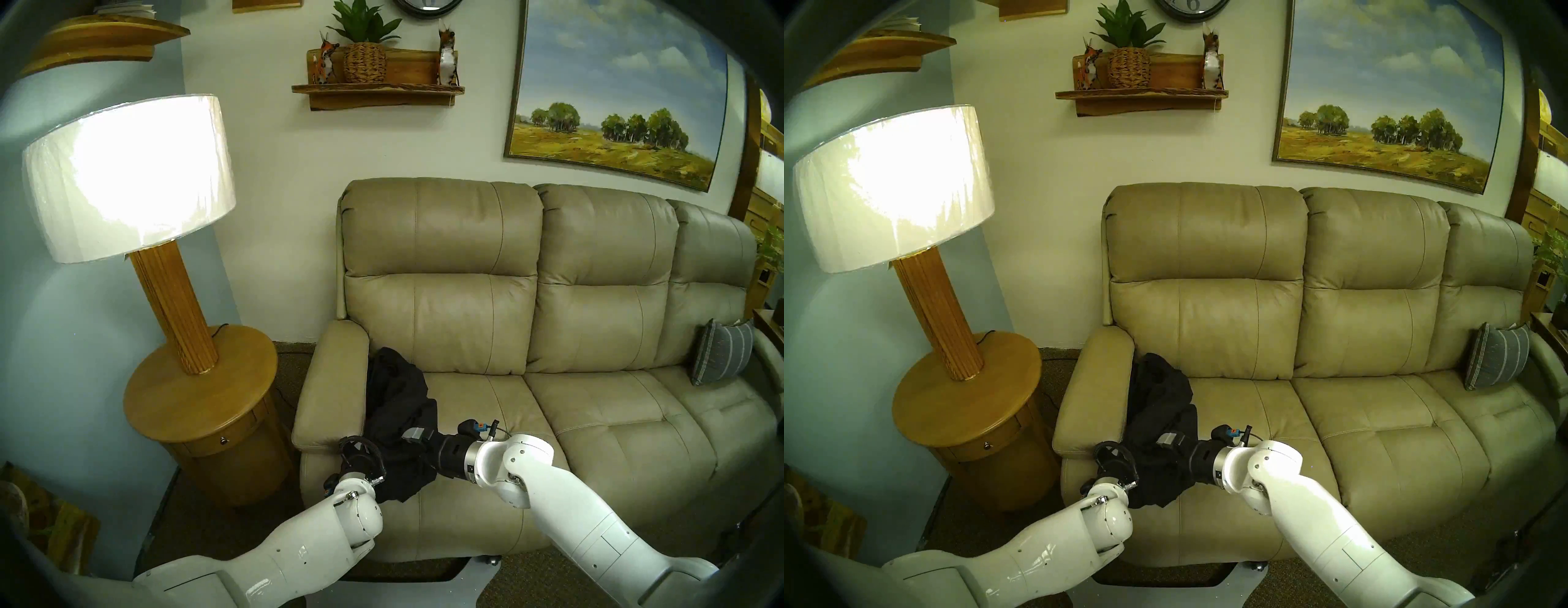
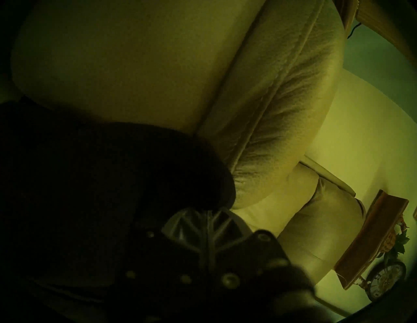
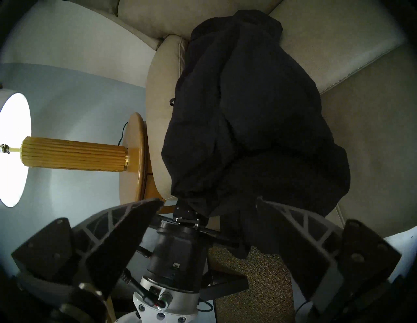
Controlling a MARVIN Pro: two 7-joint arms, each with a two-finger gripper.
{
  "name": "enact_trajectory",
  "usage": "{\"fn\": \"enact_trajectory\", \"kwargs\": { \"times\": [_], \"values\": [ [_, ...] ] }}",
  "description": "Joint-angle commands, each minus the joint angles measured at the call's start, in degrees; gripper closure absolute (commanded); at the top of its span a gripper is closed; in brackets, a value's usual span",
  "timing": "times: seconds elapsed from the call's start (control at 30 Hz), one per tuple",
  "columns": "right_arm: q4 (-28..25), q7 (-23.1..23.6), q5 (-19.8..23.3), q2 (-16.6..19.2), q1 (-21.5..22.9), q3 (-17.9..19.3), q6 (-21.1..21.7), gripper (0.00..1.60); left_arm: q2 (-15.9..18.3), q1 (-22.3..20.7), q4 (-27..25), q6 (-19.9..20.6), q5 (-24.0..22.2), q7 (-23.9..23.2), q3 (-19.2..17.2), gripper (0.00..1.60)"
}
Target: Drape jacket on sofa arm
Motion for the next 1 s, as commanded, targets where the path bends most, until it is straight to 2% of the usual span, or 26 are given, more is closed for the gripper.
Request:
{"fn": "enact_trajectory", "kwargs": {
  "times": [0.0,0.07,0.1,0.2,0.43,0.5,0.6,0.7,0.8,0.83,0.87,0.9,0.97],
  "values": [
    [-1.81,1.16,1.08,0.23,-0.41,1.05,-0.14,0.0,-1.45,-2.74,-2.75,-5.24,1.39,-2.08,-0.42,1.6],
    [-2.29,1.45,1.22,0.82,-1.13,1.33,-0.11,0.0,-1.12,-2.81,-5.09,-8.64,1.94,-3.1,-0.73,1.6],
    [-2.29,1.45,1.22,0.82,-1.13,1.33,-0.11,0.0,-1.12,-2.81,-5.09,-8.64,1.94,-3.1,-0.73,1.6],
    [-2.65,1.62,1.24,1.27,-1.84,1.46,-0.14,0.0,-0.8,-4.28,-6.31,-11.91,2.53,-3.8,-1.61,1.6],
    [-2.83,2.55,1.47,1.95,-3.87,1.35,-0.13,0.0,1.57,-8.07,-10.24,-20.41,2.95,-4.05,-5.85,1.6],
    [-2.94,2.98,1.5,2.18,-4.42,1.35,-0.18,0.0,2.18,-7.94,-11.52,-22.51,2.8,-3.81,-6.95,1.6],
    [-3.02,4.06,1.46,2.59,-5.12,1.51,-0.41,0.0,3.29,-6.72,-15.25,-26.43,3.61,-2.42,-6.24,1.6],
    [-2.25,5.08,1.14,2.59,-5.18,1.67,-1.03,0.0,3.21,-5.83,-17.3,-29.35,4.05,-0.77,-5.22,1.6],
    [-1.49,5.24,1.03,2.4,-4.93,1.83,-1.52,0.0,2.25,-3.48,-19.75,-32.67,4.31,-1.56,-4.63,1.6],
    [-1.26,5.26,0.99,2.37,-4.83,1.83,-1.6,0.0,2.21,-2.6,-20.73,-33.99,4.7,-1.79,-3.96,1.32],
    [-0.95,5.19,0.97,2.33,-4.68,1.81,-1.6,0.0,2.06,-1.2,-21.93,-34.97,4.91,-1.94,-3.63,1.25],
    [-0.7,5.09,0.93,2.25,-4.57,1.81,-1.7,0.0,1.74,-0.35,-22.26,-35.56,5.26,-2.36,-3.16,1.6],
    [-0.25,4.95,0.86,2.1,-4.31,1.75,-1.82,0.0,1.06,1.52,-23.15,-36.02,5.99,-3.52,-2.16,1.6]
  ]
}}
